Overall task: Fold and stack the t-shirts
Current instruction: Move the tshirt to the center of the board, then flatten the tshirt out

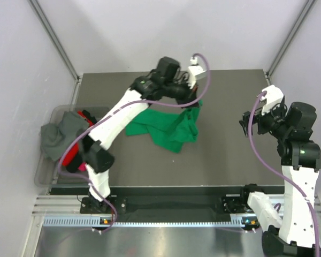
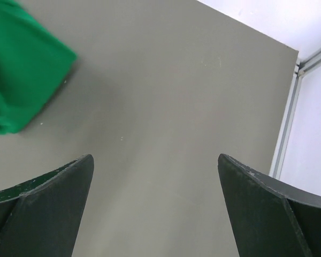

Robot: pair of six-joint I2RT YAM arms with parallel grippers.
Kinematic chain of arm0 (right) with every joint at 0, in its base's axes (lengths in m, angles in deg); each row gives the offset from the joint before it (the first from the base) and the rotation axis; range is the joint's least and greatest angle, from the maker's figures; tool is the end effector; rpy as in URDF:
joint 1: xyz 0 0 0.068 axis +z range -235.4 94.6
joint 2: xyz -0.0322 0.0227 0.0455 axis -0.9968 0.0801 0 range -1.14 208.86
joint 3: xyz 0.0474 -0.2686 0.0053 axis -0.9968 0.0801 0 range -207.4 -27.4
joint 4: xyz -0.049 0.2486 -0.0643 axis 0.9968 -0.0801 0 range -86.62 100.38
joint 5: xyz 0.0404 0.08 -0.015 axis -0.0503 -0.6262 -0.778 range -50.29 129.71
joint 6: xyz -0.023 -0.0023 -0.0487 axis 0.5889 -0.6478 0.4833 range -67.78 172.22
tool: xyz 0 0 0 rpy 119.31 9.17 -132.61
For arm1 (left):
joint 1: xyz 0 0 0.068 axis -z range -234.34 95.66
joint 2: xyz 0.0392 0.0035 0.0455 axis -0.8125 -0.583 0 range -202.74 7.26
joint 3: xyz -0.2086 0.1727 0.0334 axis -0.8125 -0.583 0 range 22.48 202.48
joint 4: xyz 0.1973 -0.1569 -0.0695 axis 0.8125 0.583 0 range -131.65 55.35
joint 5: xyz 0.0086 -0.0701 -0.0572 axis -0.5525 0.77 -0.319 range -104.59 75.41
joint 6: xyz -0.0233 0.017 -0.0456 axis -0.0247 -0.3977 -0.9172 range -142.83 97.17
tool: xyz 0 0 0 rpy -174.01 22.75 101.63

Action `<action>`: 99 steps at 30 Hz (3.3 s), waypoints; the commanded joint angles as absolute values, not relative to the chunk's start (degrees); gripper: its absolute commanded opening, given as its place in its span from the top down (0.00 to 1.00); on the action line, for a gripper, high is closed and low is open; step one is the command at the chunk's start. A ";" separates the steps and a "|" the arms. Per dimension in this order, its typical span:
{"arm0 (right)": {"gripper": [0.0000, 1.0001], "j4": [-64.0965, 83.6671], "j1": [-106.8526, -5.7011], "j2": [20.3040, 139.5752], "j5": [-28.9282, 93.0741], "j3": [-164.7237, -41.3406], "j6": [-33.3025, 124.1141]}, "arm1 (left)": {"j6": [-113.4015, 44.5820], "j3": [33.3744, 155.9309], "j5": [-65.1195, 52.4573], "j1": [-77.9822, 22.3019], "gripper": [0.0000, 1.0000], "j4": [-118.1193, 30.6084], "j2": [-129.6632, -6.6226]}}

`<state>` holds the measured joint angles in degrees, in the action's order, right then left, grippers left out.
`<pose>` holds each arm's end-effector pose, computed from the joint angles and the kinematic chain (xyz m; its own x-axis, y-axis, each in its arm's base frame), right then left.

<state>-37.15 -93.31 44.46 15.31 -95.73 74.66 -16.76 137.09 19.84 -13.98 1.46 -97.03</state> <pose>0.1354 -0.0039 0.4075 -0.2901 -0.3107 -0.9052 -0.3862 0.9034 -0.1863 0.2936 -0.2759 0.4162 -0.3156 0.3827 -0.8683 0.9349 0.2818 -0.2156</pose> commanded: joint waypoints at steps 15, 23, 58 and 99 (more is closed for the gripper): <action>0.02 -35.86 -92.79 44.64 5.62 -89.10 82.89 | -15.18 141.38 -6.50 -16.08 0.30 -2.98 -99.74; 0.09 -31.46 -78.14 64.20 10.79 -91.28 86.85 | -13.69 113.38 -5.46 -27.17 0.31 -4.47 -79.94; 0.53 -35.15 -71.17 100.64 10.45 -93.23 86.15 | -20.46 100.97 5.89 -43.18 0.33 -7.02 -68.59; 1.00 -44.73 -87.57 59.85 40.25 -72.49 106.80 | -5.09 111.43 -7.98 -38.96 0.34 7.12 -89.76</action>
<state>-46.06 -83.19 59.63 38.44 -72.28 103.18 -10.49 109.73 -1.99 -40.01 3.19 -88.09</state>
